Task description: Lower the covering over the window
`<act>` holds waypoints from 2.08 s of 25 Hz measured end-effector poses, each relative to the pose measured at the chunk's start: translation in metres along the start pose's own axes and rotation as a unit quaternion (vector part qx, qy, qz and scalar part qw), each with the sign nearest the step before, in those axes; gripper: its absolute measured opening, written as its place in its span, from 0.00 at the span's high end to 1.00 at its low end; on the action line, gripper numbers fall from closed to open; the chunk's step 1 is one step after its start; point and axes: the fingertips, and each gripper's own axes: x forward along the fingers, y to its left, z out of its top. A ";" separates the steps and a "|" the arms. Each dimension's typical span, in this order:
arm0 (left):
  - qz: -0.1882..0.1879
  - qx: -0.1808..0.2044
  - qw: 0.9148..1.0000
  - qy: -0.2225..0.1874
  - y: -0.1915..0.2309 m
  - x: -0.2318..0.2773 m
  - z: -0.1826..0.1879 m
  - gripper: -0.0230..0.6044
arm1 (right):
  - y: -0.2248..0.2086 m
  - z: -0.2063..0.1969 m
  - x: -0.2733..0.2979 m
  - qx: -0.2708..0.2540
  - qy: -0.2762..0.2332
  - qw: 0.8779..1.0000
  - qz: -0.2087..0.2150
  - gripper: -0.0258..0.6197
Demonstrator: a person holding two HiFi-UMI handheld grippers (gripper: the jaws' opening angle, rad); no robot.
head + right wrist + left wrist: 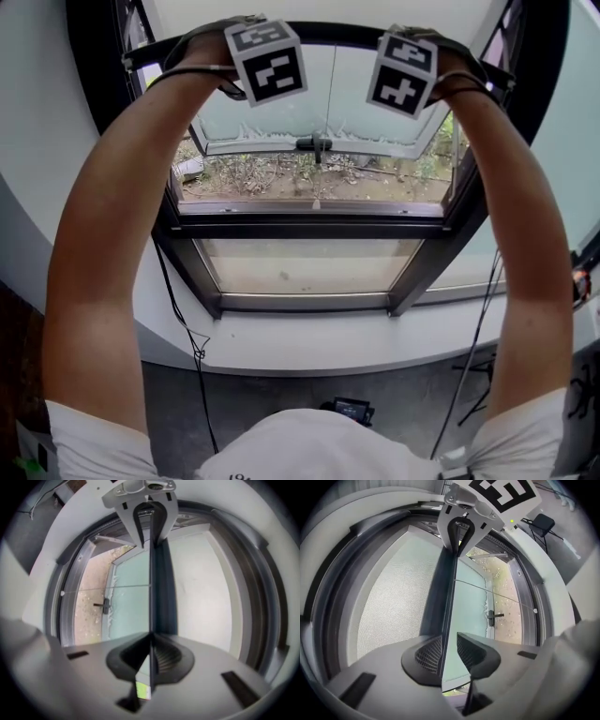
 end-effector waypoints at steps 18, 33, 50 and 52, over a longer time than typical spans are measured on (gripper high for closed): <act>-0.010 -0.029 1.000 0.003 -0.026 0.009 -0.006 0.81 | 0.030 0.001 0.008 -0.006 0.000 1.000 0.016 0.89; -0.026 -0.023 0.999 -0.002 -0.039 0.008 -0.005 0.81 | 0.045 0.004 0.009 -0.012 0.012 0.999 0.044 0.90; -0.058 -0.027 0.998 0.005 -0.077 0.017 -0.015 0.82 | 0.083 0.002 0.014 -0.020 0.026 0.997 0.074 0.89; -0.066 -0.025 0.997 0.004 -0.087 0.020 -0.016 0.82 | 0.092 0.001 0.016 -0.022 0.026 0.996 0.082 0.89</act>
